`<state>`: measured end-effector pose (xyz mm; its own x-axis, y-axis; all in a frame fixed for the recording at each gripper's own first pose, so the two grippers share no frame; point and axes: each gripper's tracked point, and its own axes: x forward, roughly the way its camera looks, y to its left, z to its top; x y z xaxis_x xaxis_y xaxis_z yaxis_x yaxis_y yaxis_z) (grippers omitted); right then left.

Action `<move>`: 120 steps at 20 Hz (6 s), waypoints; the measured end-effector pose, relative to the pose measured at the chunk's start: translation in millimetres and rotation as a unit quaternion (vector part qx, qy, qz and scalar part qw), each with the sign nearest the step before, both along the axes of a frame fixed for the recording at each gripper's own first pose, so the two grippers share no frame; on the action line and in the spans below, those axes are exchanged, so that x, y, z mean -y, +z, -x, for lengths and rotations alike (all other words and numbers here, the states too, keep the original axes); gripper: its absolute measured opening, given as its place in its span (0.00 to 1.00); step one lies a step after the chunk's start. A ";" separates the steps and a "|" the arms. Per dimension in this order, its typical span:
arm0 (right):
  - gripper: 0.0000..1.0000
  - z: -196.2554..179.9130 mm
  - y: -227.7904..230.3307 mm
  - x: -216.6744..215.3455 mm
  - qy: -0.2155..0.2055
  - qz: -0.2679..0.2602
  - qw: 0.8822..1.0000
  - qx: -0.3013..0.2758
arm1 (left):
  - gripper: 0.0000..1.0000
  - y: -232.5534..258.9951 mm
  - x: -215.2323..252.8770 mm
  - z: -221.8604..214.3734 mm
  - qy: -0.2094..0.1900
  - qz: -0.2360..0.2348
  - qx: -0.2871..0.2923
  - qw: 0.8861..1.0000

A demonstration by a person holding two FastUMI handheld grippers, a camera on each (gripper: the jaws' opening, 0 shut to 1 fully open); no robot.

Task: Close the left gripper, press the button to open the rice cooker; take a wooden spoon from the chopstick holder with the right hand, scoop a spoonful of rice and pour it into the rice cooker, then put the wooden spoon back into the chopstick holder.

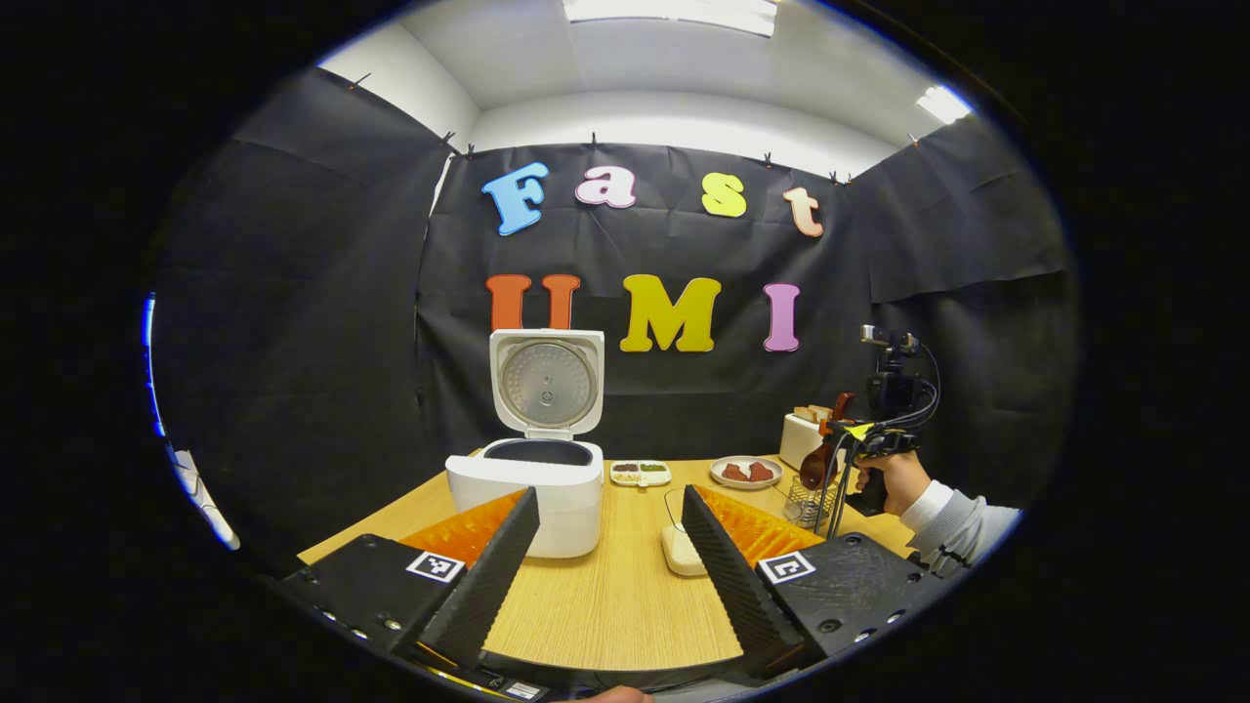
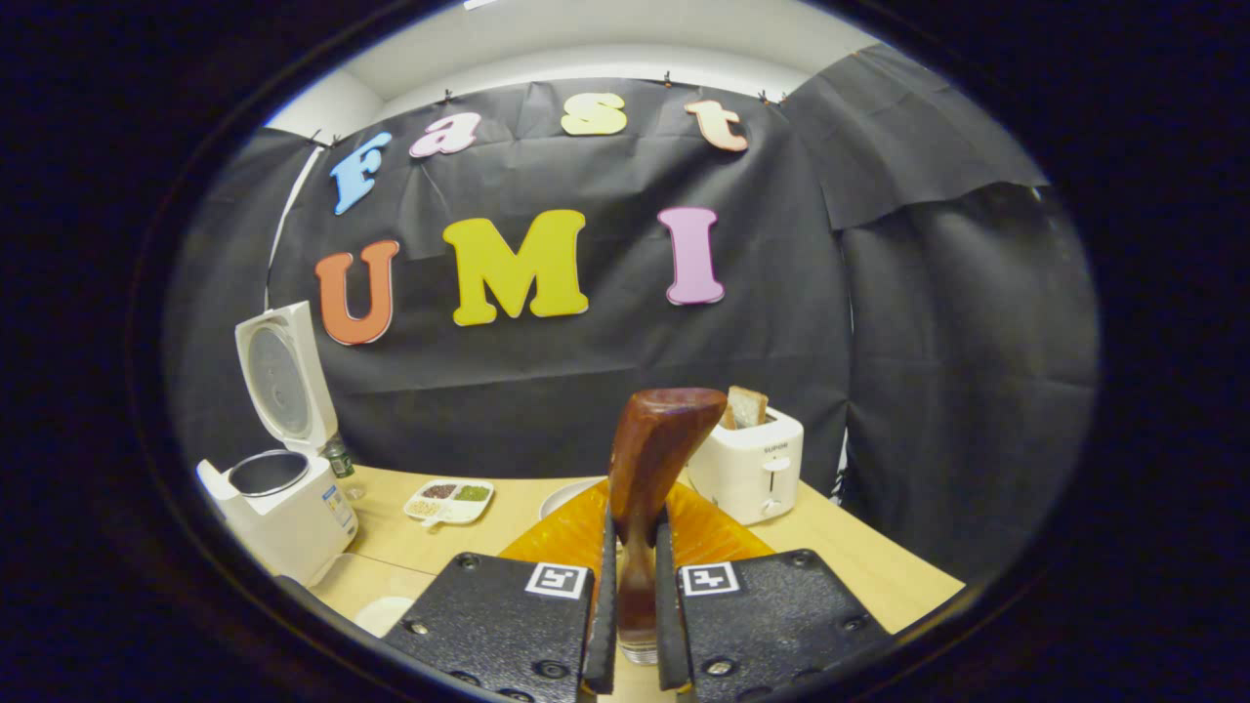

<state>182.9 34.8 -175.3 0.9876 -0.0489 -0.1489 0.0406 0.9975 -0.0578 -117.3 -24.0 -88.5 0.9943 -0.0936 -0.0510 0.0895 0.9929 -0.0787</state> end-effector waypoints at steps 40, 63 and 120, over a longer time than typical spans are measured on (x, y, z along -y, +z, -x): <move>0.19 65.9 -107.9 -142.0 0.099 -0.339 0.916 -0.189 | 0.94 12.7 2.0 17.7 -0.009 -0.011 0.026 1.000; 0.19 72.2 -41.1 -103.9 0.082 -0.683 0.720 -0.092 | 0.94 9.5 -22.0 15.2 0.006 -0.001 0.019 1.000; 0.15 -57.1 13.6 -500.3 0.283 0.124 0.950 0.048 | 0.94 -48.0 -119.0 -2.2 0.053 -0.021 -0.041 0.998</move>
